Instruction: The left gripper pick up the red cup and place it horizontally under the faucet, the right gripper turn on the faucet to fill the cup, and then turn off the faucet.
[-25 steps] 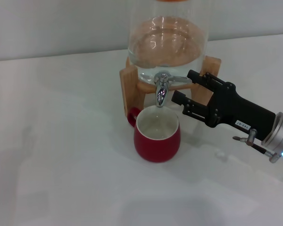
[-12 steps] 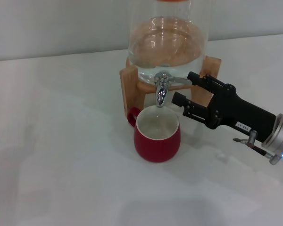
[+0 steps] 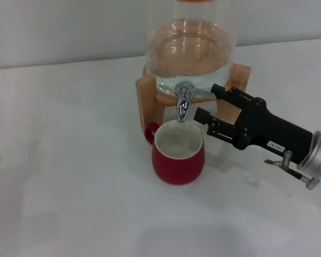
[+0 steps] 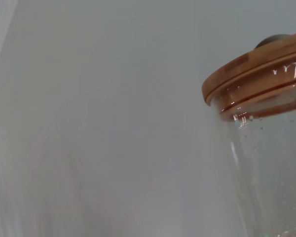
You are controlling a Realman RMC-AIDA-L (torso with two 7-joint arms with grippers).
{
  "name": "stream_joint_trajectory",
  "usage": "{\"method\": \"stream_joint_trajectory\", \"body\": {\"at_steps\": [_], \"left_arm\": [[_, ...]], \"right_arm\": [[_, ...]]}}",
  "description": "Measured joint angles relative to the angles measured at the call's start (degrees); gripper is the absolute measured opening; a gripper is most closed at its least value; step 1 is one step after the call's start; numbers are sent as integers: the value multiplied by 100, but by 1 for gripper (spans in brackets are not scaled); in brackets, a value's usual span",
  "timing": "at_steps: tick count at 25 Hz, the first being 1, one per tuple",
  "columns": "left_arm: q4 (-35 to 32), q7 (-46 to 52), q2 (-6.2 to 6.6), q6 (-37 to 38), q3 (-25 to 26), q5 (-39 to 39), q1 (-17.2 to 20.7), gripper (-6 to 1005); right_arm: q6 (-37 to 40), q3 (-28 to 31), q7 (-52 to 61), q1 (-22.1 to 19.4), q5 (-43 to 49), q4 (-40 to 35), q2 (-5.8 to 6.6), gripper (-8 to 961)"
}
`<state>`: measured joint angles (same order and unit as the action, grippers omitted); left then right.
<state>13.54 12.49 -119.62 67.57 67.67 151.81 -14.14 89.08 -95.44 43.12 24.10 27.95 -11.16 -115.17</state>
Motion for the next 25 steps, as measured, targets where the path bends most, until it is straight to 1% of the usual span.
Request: {"method": "stream_joint_trajectory", "body": {"at_steps": [25], "left_arm": [[0, -10, 0, -8, -6, 16, -19, 862]], "right_arm": [[212, -317, 73, -29, 26, -80, -6, 766]]}}
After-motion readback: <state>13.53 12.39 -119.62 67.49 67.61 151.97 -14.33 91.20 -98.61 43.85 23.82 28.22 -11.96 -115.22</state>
